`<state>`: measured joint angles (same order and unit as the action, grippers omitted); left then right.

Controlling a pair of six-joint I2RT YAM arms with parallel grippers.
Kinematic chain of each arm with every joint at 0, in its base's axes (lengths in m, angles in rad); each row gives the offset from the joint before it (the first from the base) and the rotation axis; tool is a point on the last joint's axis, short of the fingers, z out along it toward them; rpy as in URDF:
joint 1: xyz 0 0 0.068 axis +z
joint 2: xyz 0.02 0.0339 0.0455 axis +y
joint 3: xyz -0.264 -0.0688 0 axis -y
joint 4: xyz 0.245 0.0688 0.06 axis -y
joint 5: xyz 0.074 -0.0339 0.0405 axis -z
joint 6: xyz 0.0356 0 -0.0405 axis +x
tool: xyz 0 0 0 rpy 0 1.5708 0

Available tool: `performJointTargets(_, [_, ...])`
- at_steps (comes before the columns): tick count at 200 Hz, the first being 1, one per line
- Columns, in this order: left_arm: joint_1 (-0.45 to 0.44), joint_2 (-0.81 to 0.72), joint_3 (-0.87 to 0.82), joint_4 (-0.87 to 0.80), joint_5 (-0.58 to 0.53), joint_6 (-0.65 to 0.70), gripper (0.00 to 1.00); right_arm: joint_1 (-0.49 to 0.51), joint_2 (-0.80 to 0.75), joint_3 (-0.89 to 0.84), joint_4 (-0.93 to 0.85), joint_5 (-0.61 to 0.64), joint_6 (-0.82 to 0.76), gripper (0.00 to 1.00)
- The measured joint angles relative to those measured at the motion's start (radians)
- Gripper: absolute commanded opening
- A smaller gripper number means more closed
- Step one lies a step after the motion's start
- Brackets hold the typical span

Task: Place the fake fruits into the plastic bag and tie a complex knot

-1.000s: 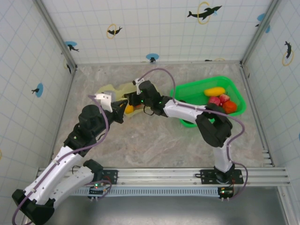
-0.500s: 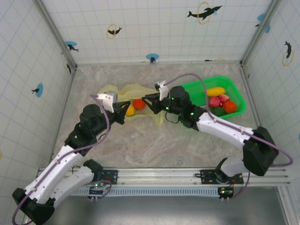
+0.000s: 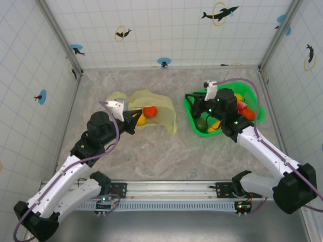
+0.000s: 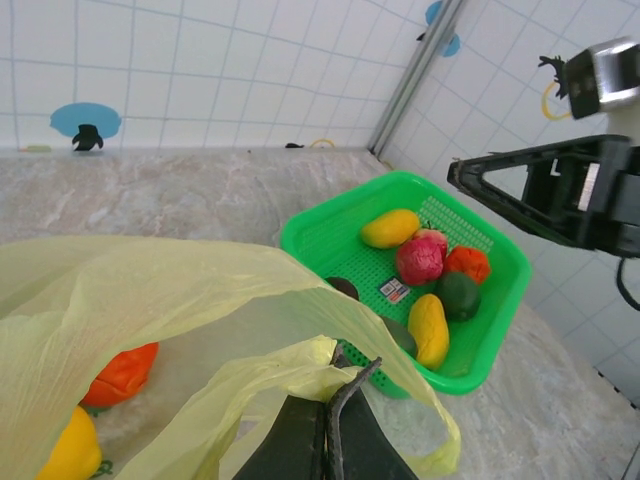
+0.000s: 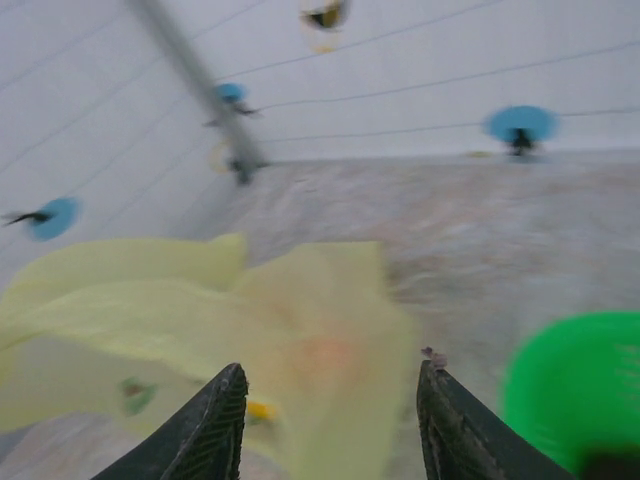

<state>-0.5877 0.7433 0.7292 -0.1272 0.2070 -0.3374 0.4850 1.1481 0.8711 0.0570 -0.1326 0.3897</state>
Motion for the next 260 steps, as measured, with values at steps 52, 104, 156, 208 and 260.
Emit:
performJointTargets(52, [0.0, -0.01, 0.0, 0.0, 0.039, 0.001, 0.0, -0.294, 0.179, 0.081, -0.267, 0.199, 0.003, 0.64])
performJointTargets(104, [0.0, -0.017, 0.0, 0.001, 0.055, 0.001, 0.0, -0.344, 0.42, 0.213, -0.41, 0.323, -0.061, 0.76])
performJointTargets(156, [0.0, -0.022, 0.0, 0.001, 0.064, 0.001, 0.0, -0.394, 0.601, 0.35, -0.504, 0.391, -0.09, 0.81])
performJointTargets(208, [0.0, -0.035, 0.0, 0.0, 0.063, 0.009, 0.0, -0.395, 0.627, 0.336, -0.515, 0.389, -0.084, 0.78])
performJointTargets(260, [0.0, -0.034, 0.0, 0.001, 0.063, 0.02, 0.0, -0.429, 0.662, 0.267, -0.473, 0.337, -0.076, 0.71])
